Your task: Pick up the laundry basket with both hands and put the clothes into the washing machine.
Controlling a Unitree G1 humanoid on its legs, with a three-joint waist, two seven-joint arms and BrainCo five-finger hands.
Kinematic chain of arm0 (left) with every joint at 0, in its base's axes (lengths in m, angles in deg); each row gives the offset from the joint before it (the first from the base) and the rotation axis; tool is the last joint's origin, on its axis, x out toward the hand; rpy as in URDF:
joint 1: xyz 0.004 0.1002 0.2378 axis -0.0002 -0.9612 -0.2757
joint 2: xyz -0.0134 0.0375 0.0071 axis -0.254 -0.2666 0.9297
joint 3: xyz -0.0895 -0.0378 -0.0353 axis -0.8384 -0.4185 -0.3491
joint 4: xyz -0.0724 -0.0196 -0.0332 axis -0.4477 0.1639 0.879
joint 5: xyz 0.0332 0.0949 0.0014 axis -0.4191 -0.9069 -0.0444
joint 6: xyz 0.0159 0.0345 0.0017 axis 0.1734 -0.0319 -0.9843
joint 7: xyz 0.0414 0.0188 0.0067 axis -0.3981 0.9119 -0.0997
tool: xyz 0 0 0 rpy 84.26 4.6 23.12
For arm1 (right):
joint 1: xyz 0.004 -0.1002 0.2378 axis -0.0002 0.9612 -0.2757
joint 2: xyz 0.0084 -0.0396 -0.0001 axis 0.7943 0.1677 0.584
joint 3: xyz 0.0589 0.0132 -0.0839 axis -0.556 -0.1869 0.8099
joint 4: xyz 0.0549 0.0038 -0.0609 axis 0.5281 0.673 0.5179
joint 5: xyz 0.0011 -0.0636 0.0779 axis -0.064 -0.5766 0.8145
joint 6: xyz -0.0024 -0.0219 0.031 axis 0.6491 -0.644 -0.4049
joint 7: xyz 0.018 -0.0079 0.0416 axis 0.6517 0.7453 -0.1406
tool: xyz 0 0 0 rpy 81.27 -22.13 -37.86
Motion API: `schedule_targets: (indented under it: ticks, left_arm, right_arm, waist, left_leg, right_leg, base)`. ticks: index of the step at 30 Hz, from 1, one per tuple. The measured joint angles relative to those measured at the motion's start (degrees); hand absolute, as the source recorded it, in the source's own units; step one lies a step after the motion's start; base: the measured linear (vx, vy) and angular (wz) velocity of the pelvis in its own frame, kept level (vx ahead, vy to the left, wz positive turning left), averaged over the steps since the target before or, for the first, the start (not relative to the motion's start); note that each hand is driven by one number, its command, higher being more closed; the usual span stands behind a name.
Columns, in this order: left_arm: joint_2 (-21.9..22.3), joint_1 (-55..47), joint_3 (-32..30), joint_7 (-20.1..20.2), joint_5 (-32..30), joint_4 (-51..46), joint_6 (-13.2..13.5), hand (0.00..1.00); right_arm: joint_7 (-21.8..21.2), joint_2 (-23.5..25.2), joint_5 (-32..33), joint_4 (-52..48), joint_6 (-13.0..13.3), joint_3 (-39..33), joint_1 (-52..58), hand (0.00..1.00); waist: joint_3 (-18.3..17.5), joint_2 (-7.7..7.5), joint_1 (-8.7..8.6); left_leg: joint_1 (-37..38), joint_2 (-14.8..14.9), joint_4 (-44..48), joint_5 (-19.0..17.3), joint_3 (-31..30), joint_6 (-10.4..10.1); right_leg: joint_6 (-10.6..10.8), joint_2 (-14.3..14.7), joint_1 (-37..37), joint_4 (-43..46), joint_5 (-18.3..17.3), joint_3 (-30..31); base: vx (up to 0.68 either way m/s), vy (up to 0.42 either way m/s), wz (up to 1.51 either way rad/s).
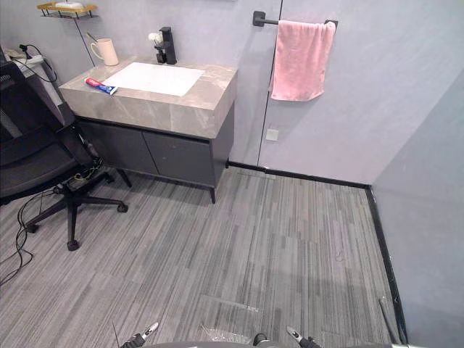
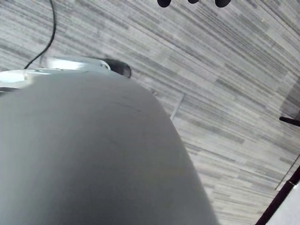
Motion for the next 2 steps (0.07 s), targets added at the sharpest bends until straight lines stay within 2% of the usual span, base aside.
schedule_targets:
  ticks: [2]
  left_arm:
    - [-0.1, 0.0, 0.8, 0.0, 0.4, 0.3, 0.0, 0.0]
  right_arm:
    - [0.0, -0.1, 0.0, -0.2, 0.0, 0.2, 0.5, 0.0]
  waist:
    - [0.0, 0.07, 0.02]
  left_leg:
    - [0.1, 0.1, -0.5, 0.0, 0.6, 0.0]
  right_leg:
    - [0.1, 0.1, -0.1, -0.7, 0.3, 0.6]
  base:
    - [-0.09, -0.009, -0.13]
